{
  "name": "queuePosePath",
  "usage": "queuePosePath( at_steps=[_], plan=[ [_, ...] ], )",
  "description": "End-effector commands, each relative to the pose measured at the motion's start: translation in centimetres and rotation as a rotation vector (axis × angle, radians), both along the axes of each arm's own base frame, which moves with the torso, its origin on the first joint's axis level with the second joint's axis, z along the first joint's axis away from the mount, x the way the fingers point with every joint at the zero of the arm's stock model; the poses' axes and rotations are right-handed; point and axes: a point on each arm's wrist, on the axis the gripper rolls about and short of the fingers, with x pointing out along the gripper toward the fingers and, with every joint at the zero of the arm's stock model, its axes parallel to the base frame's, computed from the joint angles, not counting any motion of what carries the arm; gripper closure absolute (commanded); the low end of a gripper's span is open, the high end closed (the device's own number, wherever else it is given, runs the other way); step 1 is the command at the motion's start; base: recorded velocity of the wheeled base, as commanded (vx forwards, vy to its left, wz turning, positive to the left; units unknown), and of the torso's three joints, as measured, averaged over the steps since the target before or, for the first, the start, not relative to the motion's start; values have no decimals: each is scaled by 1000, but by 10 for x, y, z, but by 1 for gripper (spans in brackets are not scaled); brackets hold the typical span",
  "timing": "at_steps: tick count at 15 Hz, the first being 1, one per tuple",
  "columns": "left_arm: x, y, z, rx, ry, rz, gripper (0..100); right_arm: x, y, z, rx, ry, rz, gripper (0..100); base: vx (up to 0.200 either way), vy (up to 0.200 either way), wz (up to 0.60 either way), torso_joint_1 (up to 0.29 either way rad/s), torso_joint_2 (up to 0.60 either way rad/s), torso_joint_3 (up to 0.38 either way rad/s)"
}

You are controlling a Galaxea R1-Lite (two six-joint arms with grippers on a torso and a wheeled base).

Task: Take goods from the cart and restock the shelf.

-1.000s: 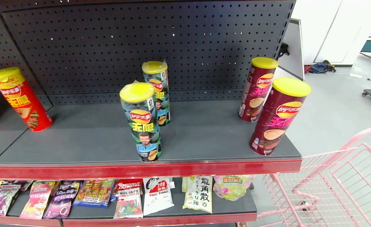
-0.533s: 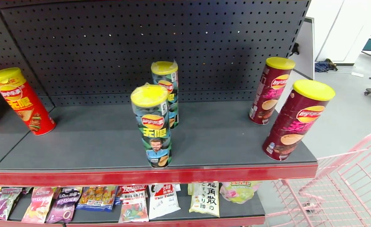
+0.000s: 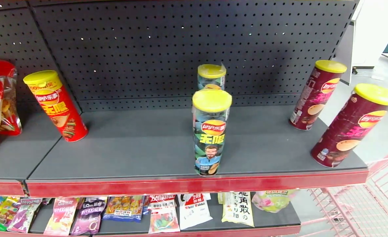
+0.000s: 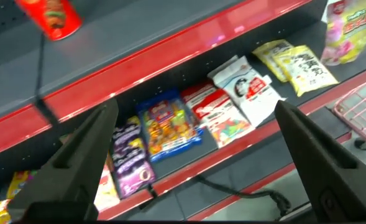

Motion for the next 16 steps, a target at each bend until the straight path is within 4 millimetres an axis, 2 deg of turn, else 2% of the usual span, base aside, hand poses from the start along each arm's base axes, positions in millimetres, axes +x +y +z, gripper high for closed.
queuePosePath(
  at_steps=[1, 16],
  plan=[
    [0, 0, 0, 0, 0, 0, 0, 0, 0, -1, -1, 2, 0, 100, 0, 200, 0, 2, 7, -2],
    [0, 0, 0, 0, 0, 0, 0, -3, 0, -7, -12, -5, 8, 100, 0, 200, 0, 0, 0, 3]
  ],
)
